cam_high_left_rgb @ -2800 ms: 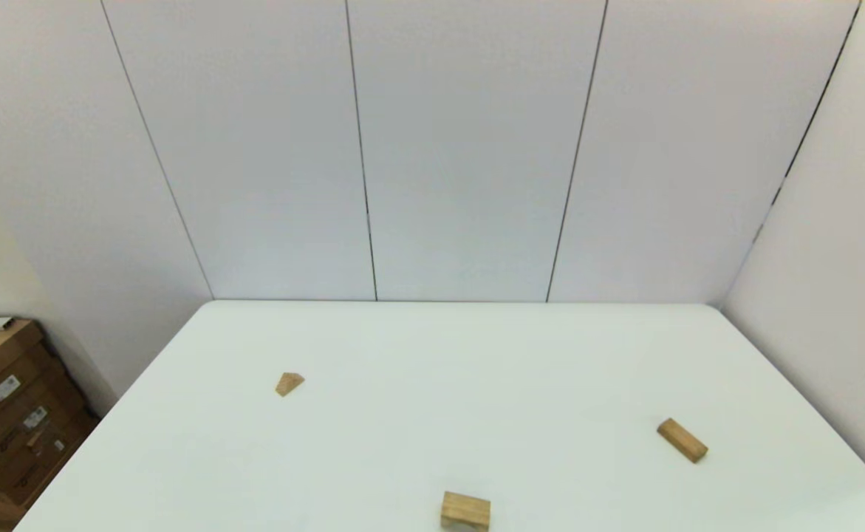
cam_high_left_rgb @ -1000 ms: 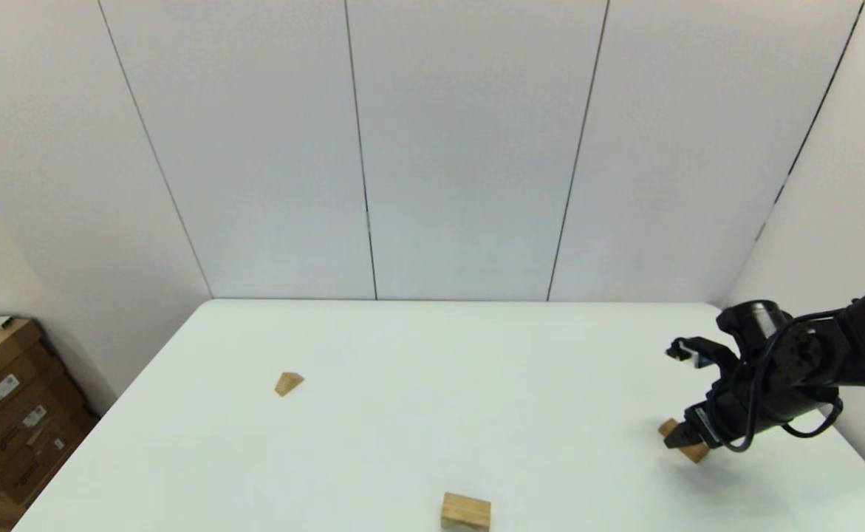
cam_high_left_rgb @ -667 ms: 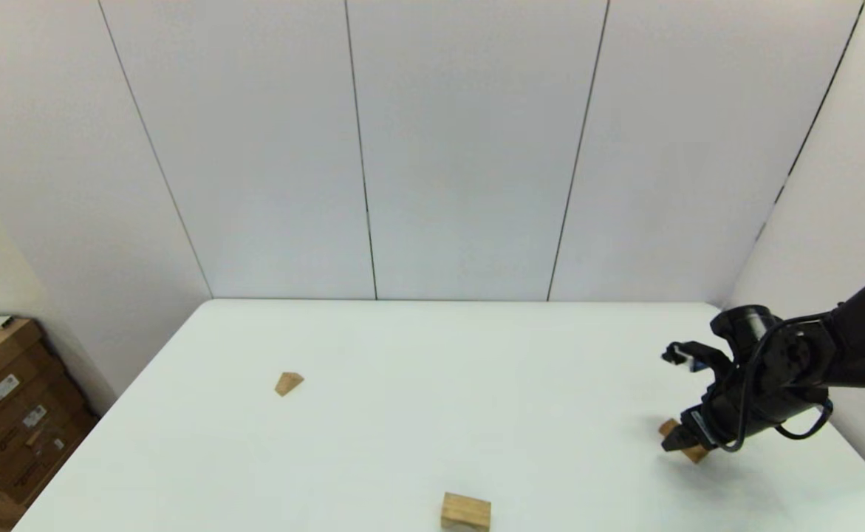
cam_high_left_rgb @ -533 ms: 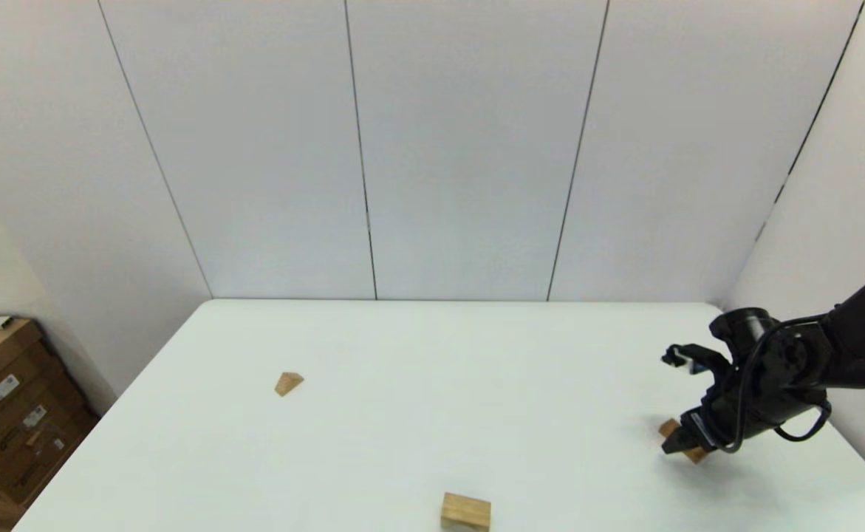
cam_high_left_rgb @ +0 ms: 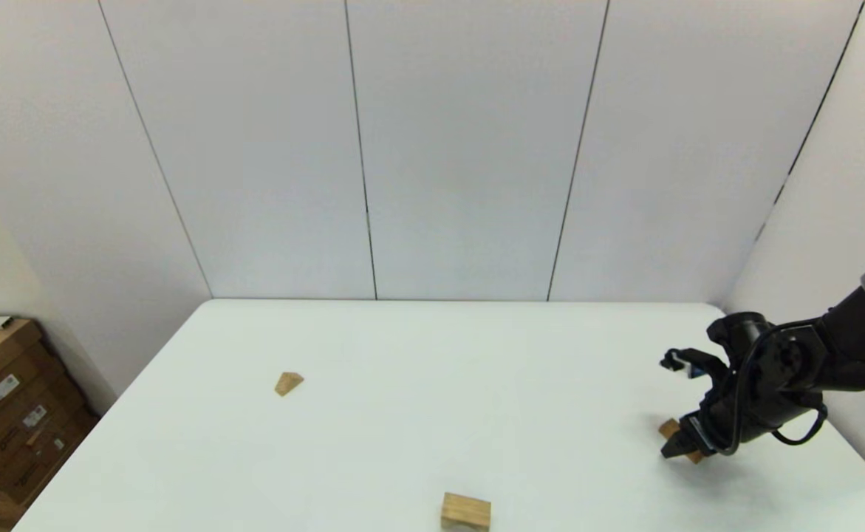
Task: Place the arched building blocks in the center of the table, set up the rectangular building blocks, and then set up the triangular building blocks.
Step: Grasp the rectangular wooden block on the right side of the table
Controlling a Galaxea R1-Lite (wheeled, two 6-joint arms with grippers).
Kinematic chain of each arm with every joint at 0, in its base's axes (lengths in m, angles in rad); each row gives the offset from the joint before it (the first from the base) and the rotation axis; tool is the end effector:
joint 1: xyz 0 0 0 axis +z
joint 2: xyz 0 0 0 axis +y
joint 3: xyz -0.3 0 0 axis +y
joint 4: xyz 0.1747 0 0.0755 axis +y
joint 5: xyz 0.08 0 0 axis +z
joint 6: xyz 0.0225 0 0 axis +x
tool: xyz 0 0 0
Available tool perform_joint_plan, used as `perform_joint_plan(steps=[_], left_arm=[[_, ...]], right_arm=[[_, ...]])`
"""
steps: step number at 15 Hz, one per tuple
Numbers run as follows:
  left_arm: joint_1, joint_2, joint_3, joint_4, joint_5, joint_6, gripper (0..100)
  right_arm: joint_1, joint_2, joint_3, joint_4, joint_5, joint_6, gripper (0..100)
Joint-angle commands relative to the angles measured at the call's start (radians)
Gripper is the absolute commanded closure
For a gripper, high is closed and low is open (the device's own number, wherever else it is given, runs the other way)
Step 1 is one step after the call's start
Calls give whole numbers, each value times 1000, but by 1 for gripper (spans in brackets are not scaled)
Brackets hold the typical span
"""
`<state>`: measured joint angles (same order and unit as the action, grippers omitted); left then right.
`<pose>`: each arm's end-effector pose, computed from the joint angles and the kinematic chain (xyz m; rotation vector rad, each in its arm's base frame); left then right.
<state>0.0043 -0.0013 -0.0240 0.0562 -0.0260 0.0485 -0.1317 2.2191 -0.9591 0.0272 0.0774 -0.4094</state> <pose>-0.0248 -0.0007 0.0763 0.0480 0.0304 -0.0224 0.3324 -0.0423 -0.0024 -0.2175 1.2649 0.2150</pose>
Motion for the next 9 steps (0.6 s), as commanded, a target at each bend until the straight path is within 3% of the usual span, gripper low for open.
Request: perform_joint_plan(steps=[1,9], left_arm=[[0,1,-1,1,0,1,0],[0,1,1,1,0,1,0]], right_arm=[[3,4,0,0,1,-3,100],[4,-45,17,3,10,-3,100]])
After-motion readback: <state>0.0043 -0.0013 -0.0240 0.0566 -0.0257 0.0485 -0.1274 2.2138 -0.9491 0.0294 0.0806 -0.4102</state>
